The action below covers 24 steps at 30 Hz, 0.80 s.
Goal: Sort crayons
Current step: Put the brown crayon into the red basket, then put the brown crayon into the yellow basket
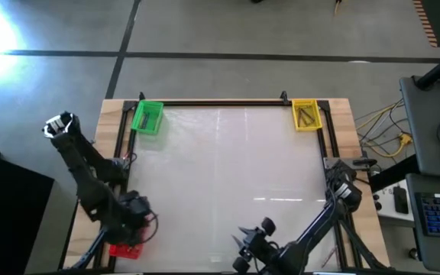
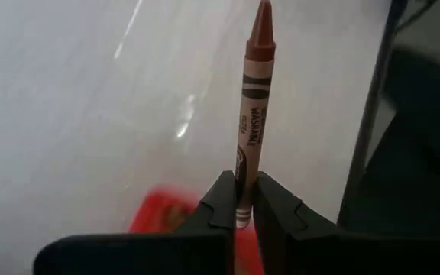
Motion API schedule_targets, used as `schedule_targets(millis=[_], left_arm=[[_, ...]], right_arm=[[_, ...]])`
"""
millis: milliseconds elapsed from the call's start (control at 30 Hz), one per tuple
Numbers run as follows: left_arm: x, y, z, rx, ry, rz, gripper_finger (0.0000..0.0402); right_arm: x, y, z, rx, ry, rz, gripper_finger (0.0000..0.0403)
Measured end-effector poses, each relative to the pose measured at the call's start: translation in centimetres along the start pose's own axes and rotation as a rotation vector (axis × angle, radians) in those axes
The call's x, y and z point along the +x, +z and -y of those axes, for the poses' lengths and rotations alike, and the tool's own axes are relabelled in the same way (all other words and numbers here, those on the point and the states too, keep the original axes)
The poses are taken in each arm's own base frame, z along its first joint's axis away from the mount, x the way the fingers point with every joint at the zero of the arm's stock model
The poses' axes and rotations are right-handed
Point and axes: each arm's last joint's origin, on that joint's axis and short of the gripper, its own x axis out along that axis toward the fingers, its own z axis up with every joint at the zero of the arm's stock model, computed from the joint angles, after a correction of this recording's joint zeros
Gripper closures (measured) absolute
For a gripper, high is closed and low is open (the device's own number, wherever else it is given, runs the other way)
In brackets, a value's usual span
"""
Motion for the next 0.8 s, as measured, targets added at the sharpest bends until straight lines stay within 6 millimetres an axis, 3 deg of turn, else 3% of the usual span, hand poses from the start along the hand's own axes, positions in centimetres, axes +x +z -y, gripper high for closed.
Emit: schedule_targets(millis=[100, 233, 400, 567, 800], left_arm=[[-0.6, -1.3, 0.4, 0.009, 0.064, -0.165, 0.0399], [0.1, -2.9, -0.1, -0.07, 0.139, -0.408, 0.0393], [0.9, -4.7, -0.6, -0.095, 0.152, -0.557, 0.0358], [1.4, -5.2, 0.0, -0.078, 0.05, -0.565, 0.0314], [1.8, -5.1, -0.9, -0.066, 0.115, -0.472, 0.0264]], right_arm=[[0.1, -0.2, 0.0, 0.009, -0.002, -0.019, 0.0252], [0.1, 0.0, 0.1, 0.009, -0.002, -0.057, 0.0249], [-0.6, 0.1, 0.4, -0.01, 0.006, -0.114, 0.0243], [-1.1, -0.2, 0.5, -0.02, 0.006, -0.142, 0.0241], [-2.0, 0.7, 0.8, -0.049, -0.024, -0.229, 0.0241]])
